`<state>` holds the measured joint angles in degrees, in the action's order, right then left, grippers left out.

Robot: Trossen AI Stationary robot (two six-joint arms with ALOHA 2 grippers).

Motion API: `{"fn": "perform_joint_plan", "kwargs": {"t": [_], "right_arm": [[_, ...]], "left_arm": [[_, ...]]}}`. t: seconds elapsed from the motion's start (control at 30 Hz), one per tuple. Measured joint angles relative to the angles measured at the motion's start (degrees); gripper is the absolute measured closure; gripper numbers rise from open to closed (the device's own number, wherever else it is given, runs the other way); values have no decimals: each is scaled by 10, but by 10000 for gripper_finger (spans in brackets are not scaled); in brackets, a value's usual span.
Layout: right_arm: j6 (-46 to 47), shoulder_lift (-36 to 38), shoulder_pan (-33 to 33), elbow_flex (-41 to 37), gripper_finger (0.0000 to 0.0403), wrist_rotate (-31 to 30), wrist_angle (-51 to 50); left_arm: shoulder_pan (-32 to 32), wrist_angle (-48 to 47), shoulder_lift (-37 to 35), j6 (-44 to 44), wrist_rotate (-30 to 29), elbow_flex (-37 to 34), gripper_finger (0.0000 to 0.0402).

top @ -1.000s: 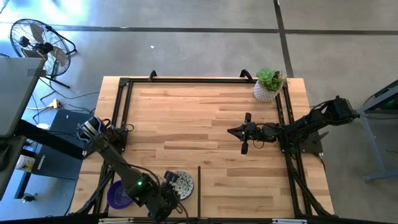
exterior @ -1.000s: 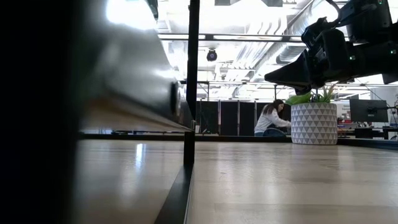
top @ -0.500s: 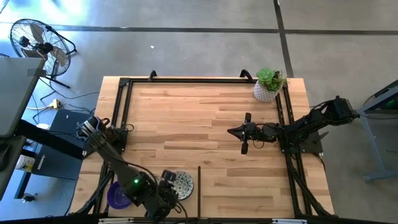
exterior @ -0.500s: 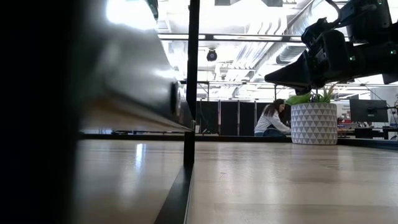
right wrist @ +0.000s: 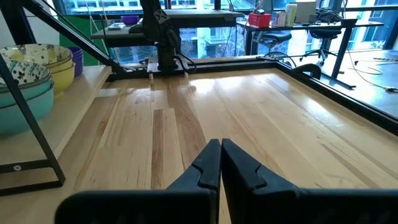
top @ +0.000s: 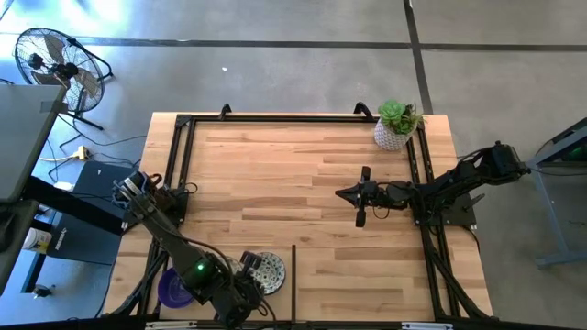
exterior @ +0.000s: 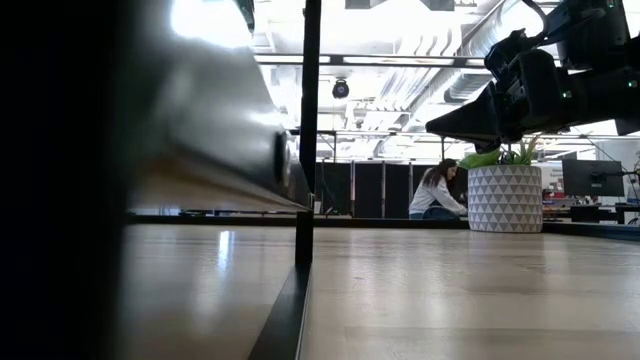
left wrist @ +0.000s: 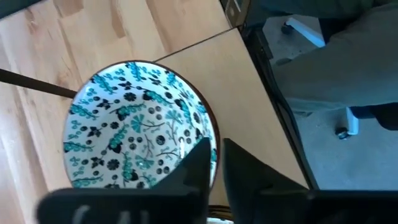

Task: Pick & Place Mini bowls
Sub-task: Stack the blue patterned bowl on top of the other stacked blue patterned bowls on the shelf

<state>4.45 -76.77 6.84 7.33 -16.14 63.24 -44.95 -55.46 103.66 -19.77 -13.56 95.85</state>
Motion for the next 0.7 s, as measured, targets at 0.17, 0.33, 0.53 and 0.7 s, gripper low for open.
{"fn": "perform_joint_plan", "kwargs": {"t": [0.17, 0.33, 0.53, 0.7], "right_arm": [[-3, 0, 0, 0, 402, 0, 0], [-4, 0, 0, 0, 402, 0, 1], [-5, 0, 0, 0, 401, 0, 2], [-6, 0, 0, 0, 402, 0, 2]], "left_arm": [[0, 0, 0, 0, -11, 0, 397], [0, 0, 0, 0, -18, 0, 397], [0, 7, 0, 5, -22, -5, 400], [13, 43, 1, 11, -11, -44, 401]]}}
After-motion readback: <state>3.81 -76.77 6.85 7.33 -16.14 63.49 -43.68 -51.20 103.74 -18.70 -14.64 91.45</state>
